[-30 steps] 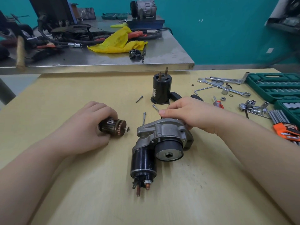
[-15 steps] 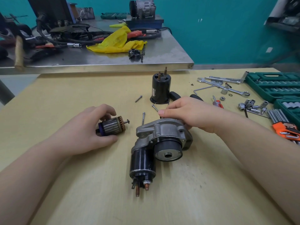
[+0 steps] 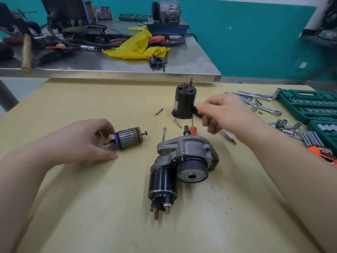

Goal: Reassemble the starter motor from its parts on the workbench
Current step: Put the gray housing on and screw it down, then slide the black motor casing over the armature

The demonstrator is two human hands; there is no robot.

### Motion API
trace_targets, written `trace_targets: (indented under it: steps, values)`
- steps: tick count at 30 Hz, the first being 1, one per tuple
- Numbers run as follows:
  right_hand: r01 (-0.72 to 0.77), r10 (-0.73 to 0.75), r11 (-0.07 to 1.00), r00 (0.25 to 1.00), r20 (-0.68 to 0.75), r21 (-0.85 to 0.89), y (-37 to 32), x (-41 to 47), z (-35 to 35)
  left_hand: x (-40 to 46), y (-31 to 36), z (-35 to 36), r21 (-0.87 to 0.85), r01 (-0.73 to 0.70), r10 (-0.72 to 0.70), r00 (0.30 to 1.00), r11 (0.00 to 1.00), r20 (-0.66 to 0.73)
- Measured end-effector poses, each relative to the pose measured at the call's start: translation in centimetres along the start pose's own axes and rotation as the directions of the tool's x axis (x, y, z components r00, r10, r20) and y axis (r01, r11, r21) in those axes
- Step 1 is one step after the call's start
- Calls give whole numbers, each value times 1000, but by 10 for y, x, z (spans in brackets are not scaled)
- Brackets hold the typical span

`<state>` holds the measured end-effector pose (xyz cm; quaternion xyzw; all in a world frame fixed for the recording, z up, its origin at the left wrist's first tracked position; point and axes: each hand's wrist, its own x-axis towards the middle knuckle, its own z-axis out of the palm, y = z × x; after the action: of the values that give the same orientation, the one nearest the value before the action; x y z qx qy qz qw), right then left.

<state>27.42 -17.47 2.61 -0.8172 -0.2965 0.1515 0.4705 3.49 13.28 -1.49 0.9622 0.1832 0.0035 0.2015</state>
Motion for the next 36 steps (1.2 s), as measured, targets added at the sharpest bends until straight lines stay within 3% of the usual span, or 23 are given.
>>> trace_targets:
  steps: [7,13,16,20,25,29,33,36]
  values:
    - [75,-81,996,978,-190,-40,-16,26,-11,-3,-9,8,-142,6,-20,995,990,-97]
    - [49,-139,945,955,-261,-322,-40,60,-16,0,-12,13,-142,4,-24,989,990,-143]
    - [29,-123,876,979,-165,-481,-44,79,-15,-1,-9,14,-134,-12,-11,986,991,-168]
    - [56,-30,850,998,57,-524,-42,100,-3,-4,-7,13,-145,-25,2,988,989,-155]
    - [65,5,787,994,112,-613,-34,112,14,-1,-2,18,-138,15,-38,985,990,-166]
    - [37,-3,796,998,56,-604,-35,110,18,2,2,27,-152,-28,-5,976,988,-217]
    - [27,-33,871,999,-3,-491,-40,94,20,3,4,32,-203,-71,17,967,977,-255]
    - [-25,18,980,999,-35,-195,-48,80,18,2,6,32,-261,-82,4,959,962,-284]
